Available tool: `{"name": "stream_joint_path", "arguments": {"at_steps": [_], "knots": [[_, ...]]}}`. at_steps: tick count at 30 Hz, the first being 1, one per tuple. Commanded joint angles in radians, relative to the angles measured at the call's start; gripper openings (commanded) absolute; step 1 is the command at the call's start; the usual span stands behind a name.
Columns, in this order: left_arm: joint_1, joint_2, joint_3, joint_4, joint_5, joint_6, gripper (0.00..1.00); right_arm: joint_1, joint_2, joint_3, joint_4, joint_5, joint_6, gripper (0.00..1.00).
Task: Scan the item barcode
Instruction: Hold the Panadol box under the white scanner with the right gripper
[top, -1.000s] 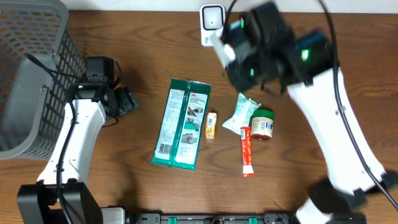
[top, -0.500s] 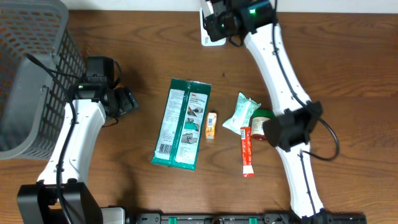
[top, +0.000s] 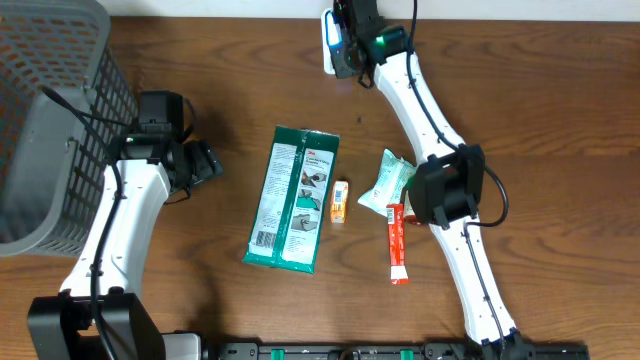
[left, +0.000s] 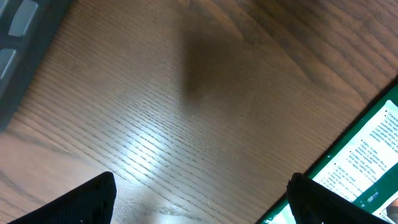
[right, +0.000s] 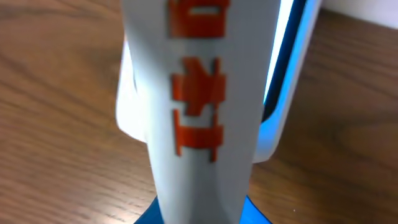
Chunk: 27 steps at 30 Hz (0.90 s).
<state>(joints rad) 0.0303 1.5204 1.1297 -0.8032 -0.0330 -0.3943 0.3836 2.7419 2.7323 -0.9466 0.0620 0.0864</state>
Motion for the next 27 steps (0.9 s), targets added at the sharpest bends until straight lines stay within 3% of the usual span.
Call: {"name": "stream_joint_path", "arguments": {"at_steps": [1, 27], "knots": [[0.003, -0.003, 0.005, 0.0, -0.016, 0.004, 0.89, -0.025, 0.013, 0.019, 0.014, 0.039, 0.06, 0.1], [0.003, -0.003, 0.005, 0.0, -0.016, 0.004, 0.89, -0.016, 0.032, 0.019, -0.037, -0.046, 0.086, 0.09]]}}
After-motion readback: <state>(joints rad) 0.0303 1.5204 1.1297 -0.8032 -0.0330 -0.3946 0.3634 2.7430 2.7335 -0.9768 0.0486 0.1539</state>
